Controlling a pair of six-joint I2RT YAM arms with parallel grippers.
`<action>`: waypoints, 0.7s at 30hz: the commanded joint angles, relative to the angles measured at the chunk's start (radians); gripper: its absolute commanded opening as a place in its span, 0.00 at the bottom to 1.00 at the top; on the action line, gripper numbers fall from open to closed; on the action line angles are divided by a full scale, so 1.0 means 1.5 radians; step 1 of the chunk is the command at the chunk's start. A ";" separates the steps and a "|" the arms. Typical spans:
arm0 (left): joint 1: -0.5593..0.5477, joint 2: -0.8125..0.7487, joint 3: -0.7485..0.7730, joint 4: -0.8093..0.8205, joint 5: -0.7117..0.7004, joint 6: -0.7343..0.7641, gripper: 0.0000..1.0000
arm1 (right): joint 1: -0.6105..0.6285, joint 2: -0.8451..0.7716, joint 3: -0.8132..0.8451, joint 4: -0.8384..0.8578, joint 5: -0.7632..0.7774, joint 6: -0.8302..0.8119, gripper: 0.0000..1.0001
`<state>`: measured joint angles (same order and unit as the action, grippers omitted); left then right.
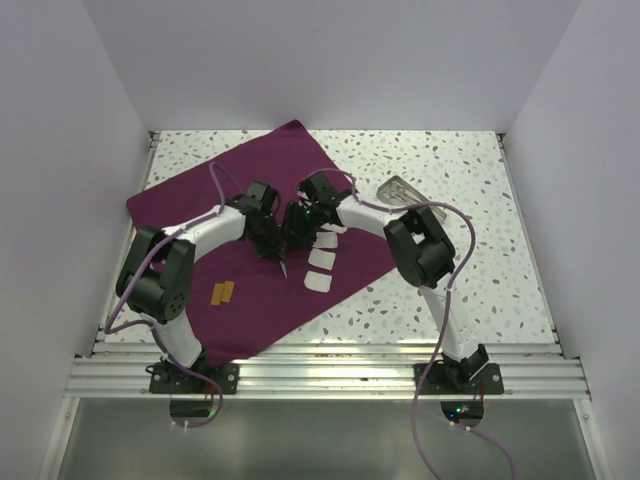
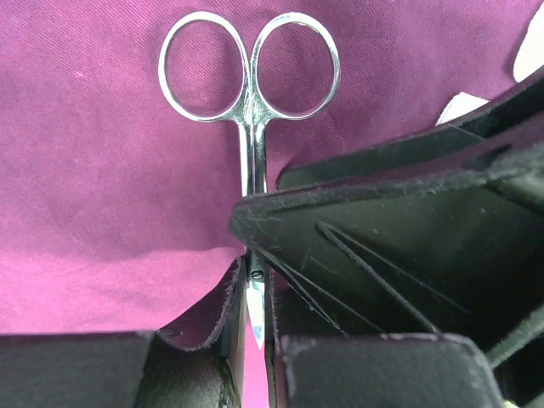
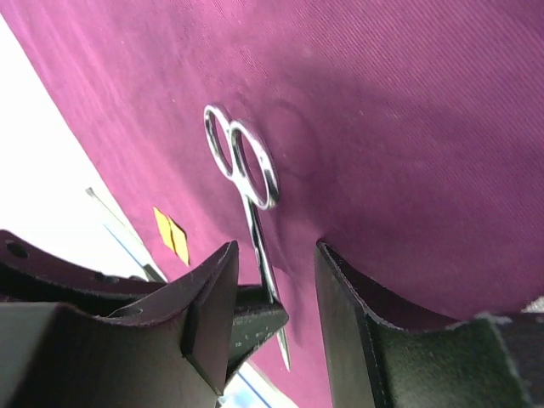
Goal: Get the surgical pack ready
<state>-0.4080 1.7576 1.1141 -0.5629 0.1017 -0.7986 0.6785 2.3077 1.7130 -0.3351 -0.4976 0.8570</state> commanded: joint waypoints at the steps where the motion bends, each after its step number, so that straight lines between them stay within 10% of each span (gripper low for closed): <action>1: 0.002 -0.040 0.000 0.033 0.014 0.012 0.00 | 0.014 0.016 0.029 0.021 -0.021 0.011 0.45; 8: 0.002 -0.046 -0.004 0.036 0.019 0.013 0.00 | 0.021 0.033 0.043 0.030 -0.036 0.008 0.38; 16: 0.001 -0.048 -0.005 0.044 0.040 0.025 0.00 | 0.020 0.011 0.070 -0.004 -0.031 -0.049 0.00; 21: 0.001 -0.082 -0.003 0.052 0.052 0.039 0.44 | 0.001 -0.024 0.129 -0.137 0.049 -0.162 0.00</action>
<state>-0.4061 1.7130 1.0992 -0.5537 0.1444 -0.7662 0.6941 2.3474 1.8202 -0.4252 -0.4805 0.7349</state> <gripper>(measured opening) 0.389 0.041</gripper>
